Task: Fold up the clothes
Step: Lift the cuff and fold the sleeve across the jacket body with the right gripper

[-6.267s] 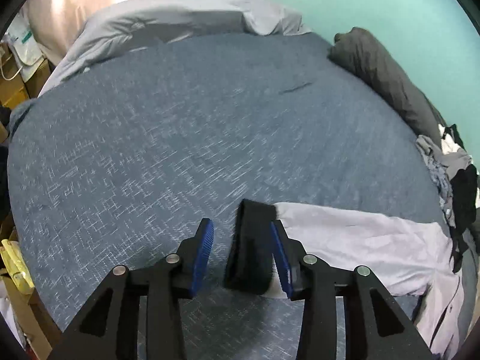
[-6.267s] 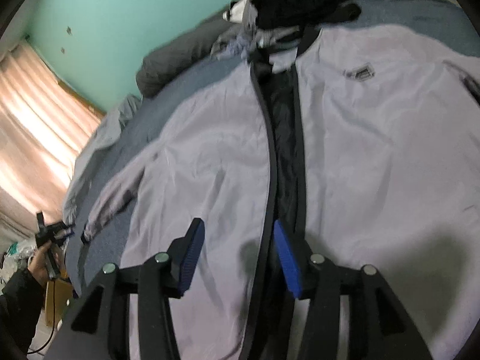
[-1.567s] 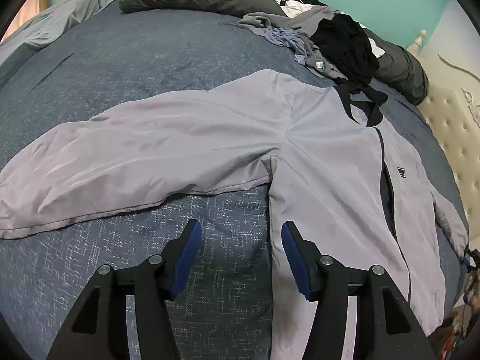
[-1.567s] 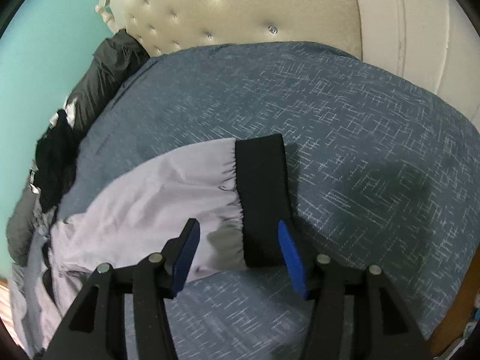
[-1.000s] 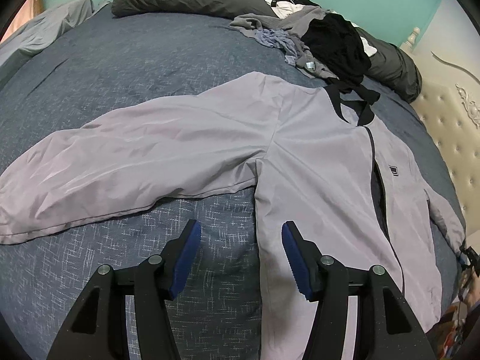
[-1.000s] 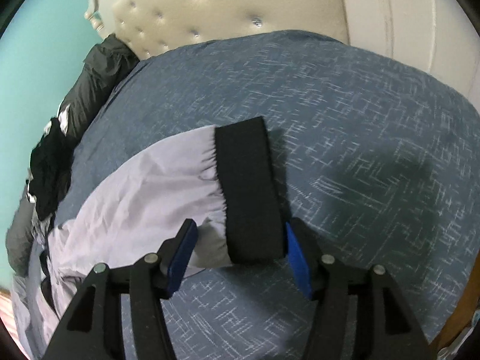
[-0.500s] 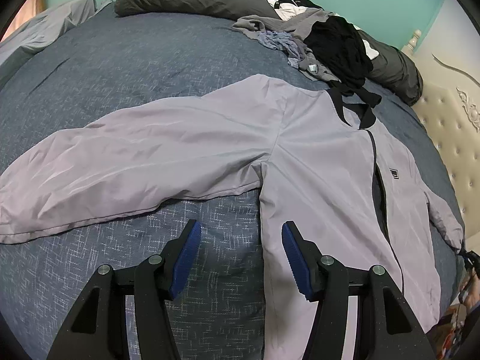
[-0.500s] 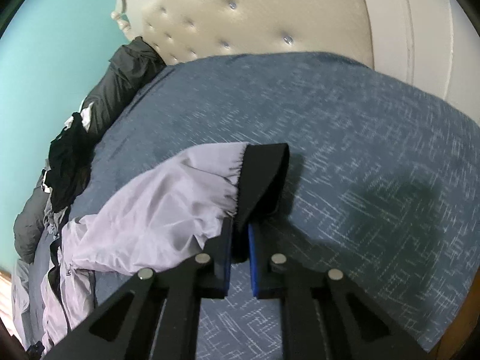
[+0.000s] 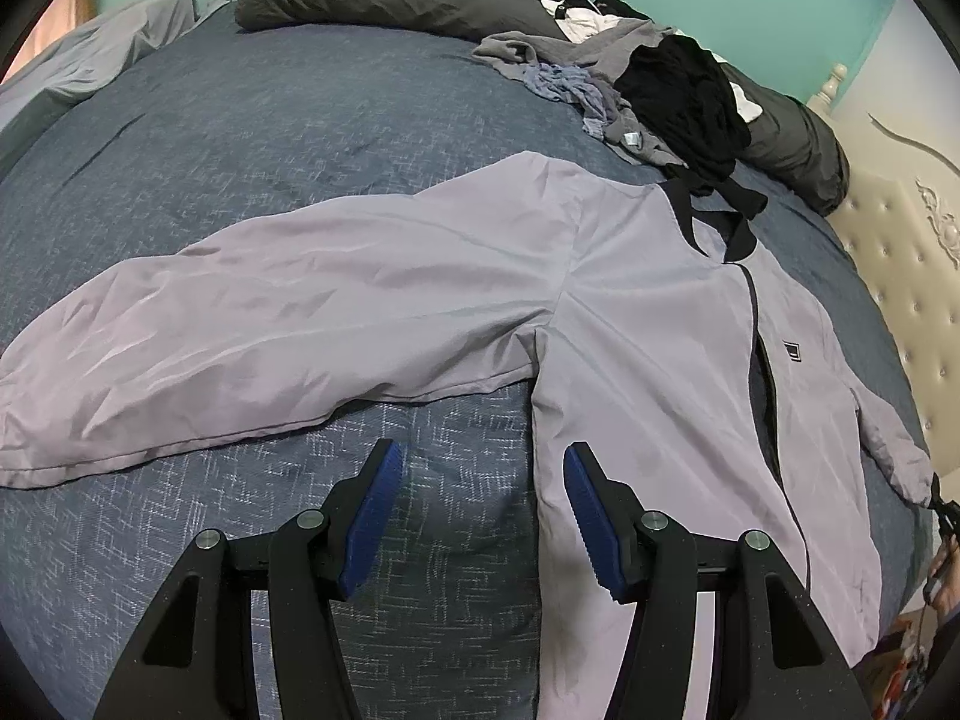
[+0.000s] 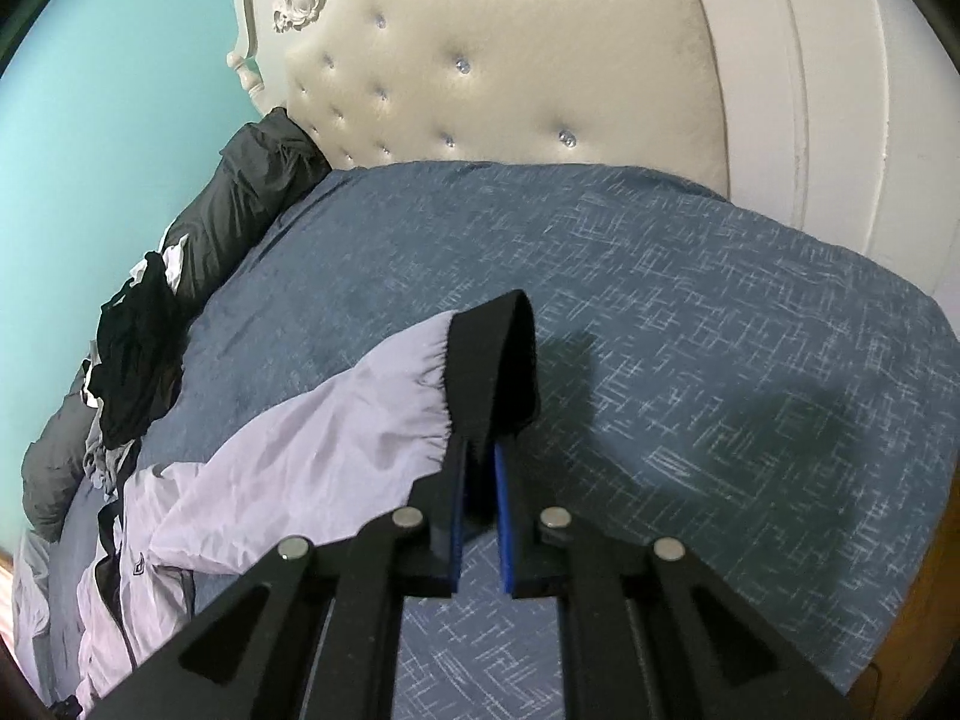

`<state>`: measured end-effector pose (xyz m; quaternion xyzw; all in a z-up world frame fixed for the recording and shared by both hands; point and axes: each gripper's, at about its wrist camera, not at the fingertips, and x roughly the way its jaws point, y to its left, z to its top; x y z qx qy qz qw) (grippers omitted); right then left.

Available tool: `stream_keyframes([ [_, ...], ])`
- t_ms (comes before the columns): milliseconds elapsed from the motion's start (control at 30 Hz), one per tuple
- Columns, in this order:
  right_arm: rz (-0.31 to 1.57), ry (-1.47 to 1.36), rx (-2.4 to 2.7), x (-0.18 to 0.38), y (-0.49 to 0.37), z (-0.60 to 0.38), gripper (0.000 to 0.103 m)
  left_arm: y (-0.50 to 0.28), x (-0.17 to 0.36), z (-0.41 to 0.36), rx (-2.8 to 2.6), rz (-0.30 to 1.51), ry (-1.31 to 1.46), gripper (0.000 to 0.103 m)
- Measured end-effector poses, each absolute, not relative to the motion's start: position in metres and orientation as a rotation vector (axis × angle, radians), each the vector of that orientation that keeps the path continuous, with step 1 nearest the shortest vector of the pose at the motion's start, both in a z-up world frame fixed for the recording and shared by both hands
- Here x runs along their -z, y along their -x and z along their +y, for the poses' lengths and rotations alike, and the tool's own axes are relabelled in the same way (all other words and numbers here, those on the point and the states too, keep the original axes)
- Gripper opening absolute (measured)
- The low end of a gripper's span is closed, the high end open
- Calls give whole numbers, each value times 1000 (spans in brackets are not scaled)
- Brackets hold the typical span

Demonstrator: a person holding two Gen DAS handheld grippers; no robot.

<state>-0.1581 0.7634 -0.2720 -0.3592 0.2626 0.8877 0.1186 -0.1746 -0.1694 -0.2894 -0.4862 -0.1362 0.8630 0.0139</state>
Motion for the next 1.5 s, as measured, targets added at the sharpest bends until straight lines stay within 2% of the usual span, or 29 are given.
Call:
stream_keyframes([
  [200, 803, 1024, -2650, 261, 161, 752, 8, 174, 290, -169, -2683, -433, 1509, 60],
  [500, 739, 963, -2902, 185, 186, 683, 8, 163, 280, -174, -2682, -456, 1468, 60],
  [833, 636, 984, -3175, 110, 213, 561, 8, 142, 260, -178, -2671, -445, 1429, 60],
  [1100, 534, 1051, -3425, 66, 211, 424, 8, 125, 241, -169, -2648, -452, 1368, 60],
  [1267, 428, 1176, -3588, 59, 197, 319, 8, 114, 232, -169, -2641, -459, 1340, 61],
  [1500, 122, 1568, -3692, 99, 167, 176, 8, 99, 227, -175, -2638, -479, 1312, 62],
])
